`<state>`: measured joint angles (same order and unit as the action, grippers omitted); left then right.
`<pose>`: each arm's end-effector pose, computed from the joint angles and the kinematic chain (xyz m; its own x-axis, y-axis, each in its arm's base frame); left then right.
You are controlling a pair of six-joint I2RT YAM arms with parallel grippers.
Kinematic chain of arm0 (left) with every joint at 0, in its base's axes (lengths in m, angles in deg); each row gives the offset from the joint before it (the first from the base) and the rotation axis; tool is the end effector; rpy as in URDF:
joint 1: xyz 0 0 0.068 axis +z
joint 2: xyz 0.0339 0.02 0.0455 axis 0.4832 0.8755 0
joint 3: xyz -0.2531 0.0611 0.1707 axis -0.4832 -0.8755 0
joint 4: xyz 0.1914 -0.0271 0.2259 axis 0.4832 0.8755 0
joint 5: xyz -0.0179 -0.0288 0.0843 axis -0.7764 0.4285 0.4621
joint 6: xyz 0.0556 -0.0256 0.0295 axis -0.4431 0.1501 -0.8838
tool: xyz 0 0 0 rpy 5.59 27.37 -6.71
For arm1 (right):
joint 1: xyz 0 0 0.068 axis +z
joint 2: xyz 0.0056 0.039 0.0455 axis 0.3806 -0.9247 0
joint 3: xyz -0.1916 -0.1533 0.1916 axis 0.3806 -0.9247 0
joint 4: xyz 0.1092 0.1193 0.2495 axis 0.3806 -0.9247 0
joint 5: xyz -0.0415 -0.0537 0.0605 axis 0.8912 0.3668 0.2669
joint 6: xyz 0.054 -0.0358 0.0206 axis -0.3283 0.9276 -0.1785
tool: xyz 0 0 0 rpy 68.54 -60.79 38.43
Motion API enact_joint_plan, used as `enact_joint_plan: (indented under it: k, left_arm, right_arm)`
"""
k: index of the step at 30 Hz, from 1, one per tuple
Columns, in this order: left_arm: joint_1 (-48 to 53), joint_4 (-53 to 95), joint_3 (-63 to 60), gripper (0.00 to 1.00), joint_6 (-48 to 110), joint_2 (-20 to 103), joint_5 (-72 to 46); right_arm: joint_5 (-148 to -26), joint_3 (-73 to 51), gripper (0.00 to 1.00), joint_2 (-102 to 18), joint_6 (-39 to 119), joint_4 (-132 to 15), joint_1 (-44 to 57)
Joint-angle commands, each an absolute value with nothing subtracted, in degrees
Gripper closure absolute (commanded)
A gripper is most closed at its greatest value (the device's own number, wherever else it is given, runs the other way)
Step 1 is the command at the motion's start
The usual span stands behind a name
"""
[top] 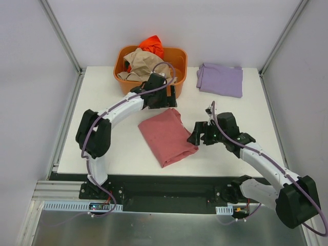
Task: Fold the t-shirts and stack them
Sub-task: Fold the long partially folded tshirt into a neat square
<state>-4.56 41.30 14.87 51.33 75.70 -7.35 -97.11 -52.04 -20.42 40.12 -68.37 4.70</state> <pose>0.4221 -0.2820 0.2694 -0.7575 -0.1281 -0.6401 0.2141 0.8776 -0.4290 0.2158 0.1291 0.2380 -0.5876 -0.1765 -0.7897 -0.5911 0.7601 0.2700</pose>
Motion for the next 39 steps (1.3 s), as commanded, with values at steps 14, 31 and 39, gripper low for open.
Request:
enact_joint_plan:
  k: [14, 31, 39]
  left_arm:
    - [-2.13, 40.07, -2.47, 0.01, 49.9, 60.19, -15.29]
    - [-2.22, 36.73, -13.27, 0.01, 56.66, 65.48, -16.61]
    - [-7.74, 32.78, -24.18, 0.01, 63.51, 56.15, -18.28]
  right_arm:
    - [-115.46, -41.49, 0.05, -40.75, 34.47, -55.91, 15.78]
    - [-99.72, -36.41, 0.04, -57.89, 43.78, -72.35, 0.14]
    - [-92.78, -22.53, 0.04, -58.35, 50.11, -80.26, -4.44]
